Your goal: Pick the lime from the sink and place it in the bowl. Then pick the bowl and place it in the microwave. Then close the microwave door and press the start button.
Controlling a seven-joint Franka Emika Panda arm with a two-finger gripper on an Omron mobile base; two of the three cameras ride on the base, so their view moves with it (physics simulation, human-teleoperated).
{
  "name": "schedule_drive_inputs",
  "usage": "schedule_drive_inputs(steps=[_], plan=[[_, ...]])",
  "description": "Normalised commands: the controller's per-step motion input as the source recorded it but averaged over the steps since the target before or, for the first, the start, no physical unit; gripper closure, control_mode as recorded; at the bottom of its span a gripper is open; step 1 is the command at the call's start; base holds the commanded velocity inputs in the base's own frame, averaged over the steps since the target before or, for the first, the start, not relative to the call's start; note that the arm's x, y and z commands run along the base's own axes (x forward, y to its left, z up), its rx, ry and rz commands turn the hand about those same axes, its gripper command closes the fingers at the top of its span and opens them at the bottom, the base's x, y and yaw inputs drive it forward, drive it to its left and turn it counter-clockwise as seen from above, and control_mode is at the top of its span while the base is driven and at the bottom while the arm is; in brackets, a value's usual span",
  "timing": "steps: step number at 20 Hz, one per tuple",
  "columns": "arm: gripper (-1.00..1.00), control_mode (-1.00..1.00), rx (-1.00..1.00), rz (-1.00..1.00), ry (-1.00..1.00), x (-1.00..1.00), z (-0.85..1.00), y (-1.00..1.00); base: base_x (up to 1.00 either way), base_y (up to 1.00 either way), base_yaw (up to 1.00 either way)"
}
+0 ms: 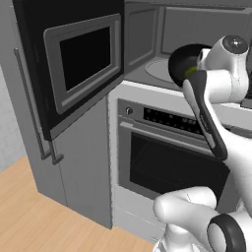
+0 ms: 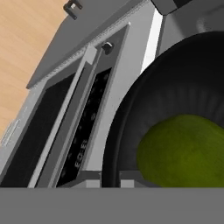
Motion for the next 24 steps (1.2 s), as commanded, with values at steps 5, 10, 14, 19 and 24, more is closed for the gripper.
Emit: schedule_drive_inputs(steps=[5, 10, 14, 19, 24], plan=[[1.00, -1.00, 0.00, -0.03, 0.00, 0.81, 0.12, -0.27, 0.00, 0.00, 0.00], [1.00, -1.00, 0.00, -0.02, 0.01, 0.78, 0.10, -0.26, 0.00, 0.00, 0.00], [1.00, -1.00, 0.00, -0.01, 0.03, 0.59, 0.07, -0.25, 0.00, 0.00, 0.00], [1.00, -1.00, 0.00, 0.00, 0.04, 0.44, -0.11, -0.19, 0.00, 0.00, 0.00], [1.00, -1.00, 0.00, 0.00, 0.00, 0.36, -0.25, -0.08, 0.00, 0.00, 0.00]])
